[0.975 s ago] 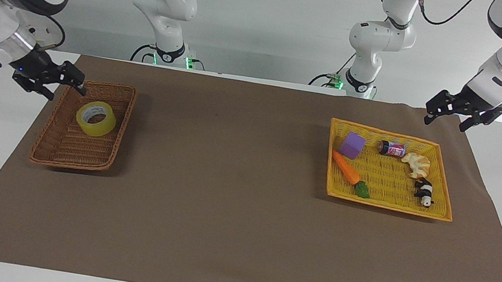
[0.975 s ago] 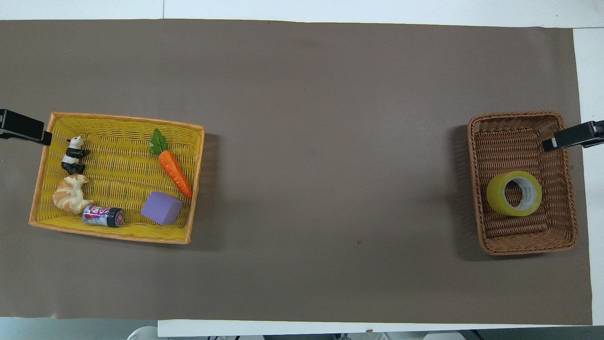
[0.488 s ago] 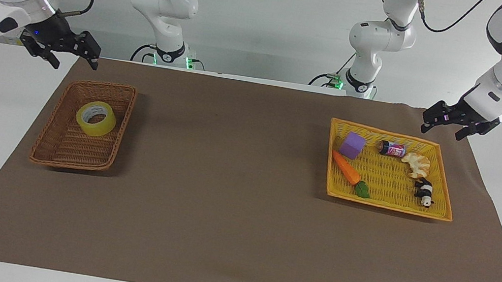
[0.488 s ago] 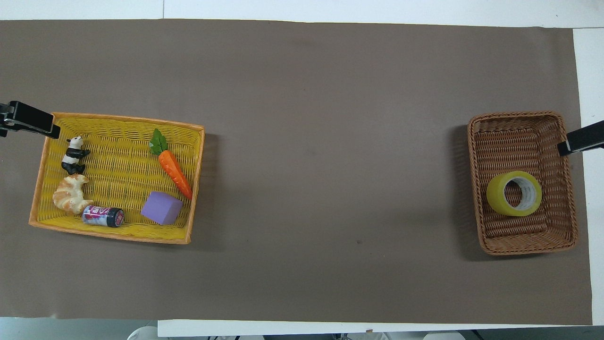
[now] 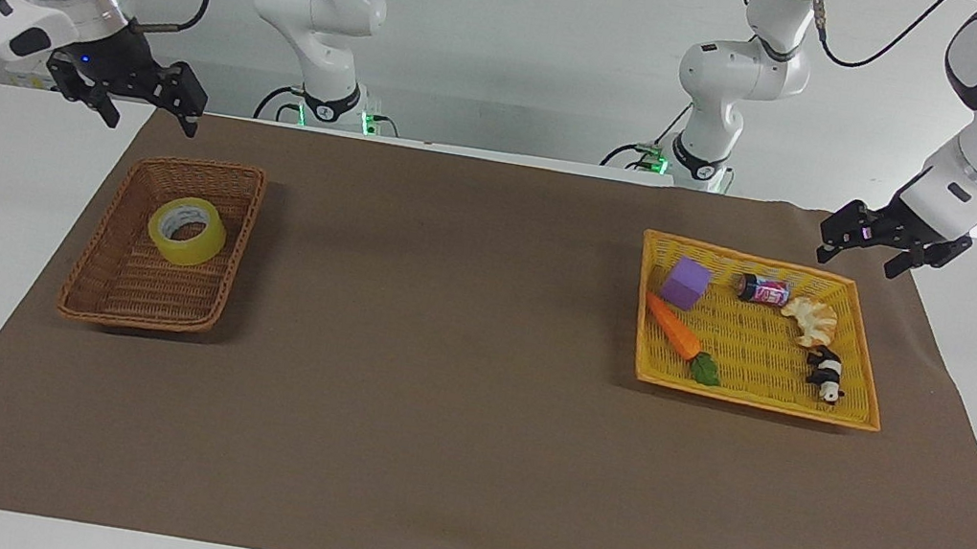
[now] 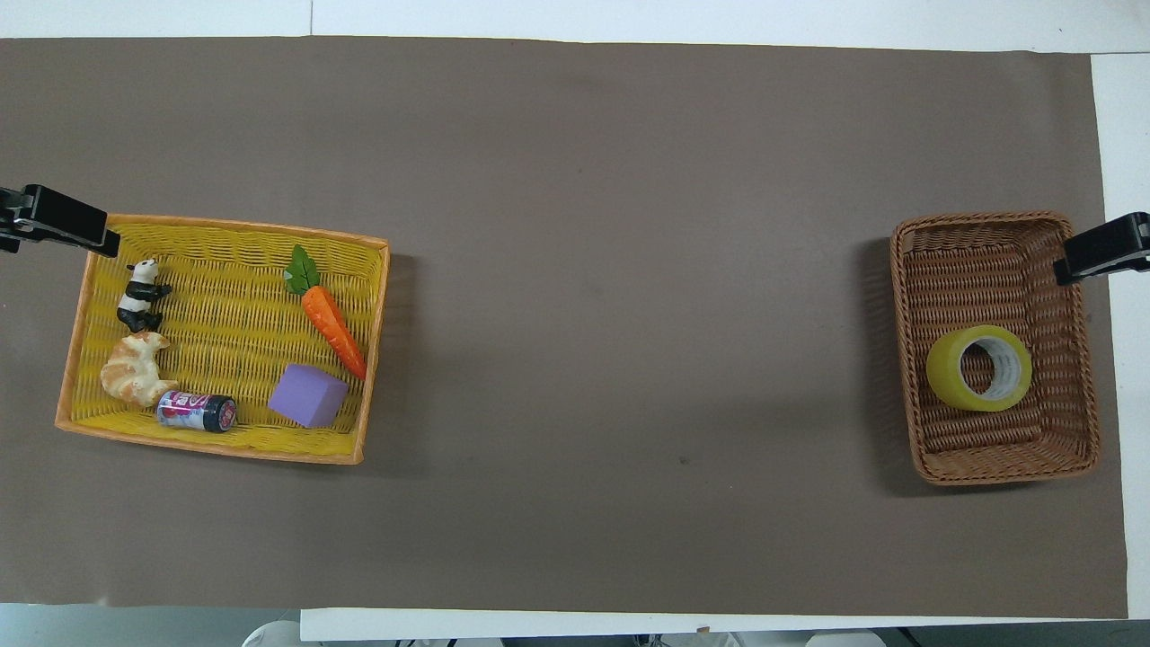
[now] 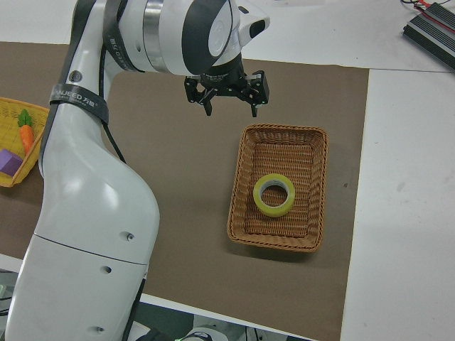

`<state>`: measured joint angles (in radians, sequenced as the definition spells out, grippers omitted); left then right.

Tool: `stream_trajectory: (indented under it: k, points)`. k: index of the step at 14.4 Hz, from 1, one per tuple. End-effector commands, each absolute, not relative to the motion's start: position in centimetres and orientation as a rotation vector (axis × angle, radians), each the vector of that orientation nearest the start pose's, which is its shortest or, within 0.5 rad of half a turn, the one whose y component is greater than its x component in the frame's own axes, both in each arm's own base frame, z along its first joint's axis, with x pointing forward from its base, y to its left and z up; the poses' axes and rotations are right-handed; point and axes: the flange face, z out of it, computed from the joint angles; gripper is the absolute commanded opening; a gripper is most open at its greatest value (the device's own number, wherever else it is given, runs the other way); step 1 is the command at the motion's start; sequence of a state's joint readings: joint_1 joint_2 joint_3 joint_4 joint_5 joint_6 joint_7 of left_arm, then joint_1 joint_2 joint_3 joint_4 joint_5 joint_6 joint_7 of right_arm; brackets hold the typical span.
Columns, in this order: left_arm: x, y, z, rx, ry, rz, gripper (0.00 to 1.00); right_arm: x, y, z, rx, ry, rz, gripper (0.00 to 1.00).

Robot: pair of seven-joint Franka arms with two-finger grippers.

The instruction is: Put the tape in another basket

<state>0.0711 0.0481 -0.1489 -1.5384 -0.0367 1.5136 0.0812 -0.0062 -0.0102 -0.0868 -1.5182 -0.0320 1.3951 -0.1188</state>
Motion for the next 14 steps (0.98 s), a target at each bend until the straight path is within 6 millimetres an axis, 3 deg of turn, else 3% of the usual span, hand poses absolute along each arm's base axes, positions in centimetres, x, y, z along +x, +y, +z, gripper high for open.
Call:
stream_trajectory:
  k: [1, 8, 10, 14]
  points:
    - [55.8, -3.9, 62.2, -3.155, 0.255, 0.043, 1.00, 52.0, -5.7, 64.4, -3.172, 0.002, 0.180, 1.00]
    - [55.0, -4.0, 63.6, -3.149, 0.260, -0.003, 1.00, 51.9, -6.8, 63.9, -3.166, 0.035, 0.201, 1.00]
    - [54.9, -4.1, 63.4, -3.148, 0.265, 0.005, 1.00, 52.0, -6.9, 62.6, -3.164, 0.039, 0.228, 1.00]
    - [54.7, -3.8, 63.5, -3.149, 0.248, 0.017, 1.00, 52.0, -6.8, 62.2, -3.165, 0.035, 0.221, 1.00]
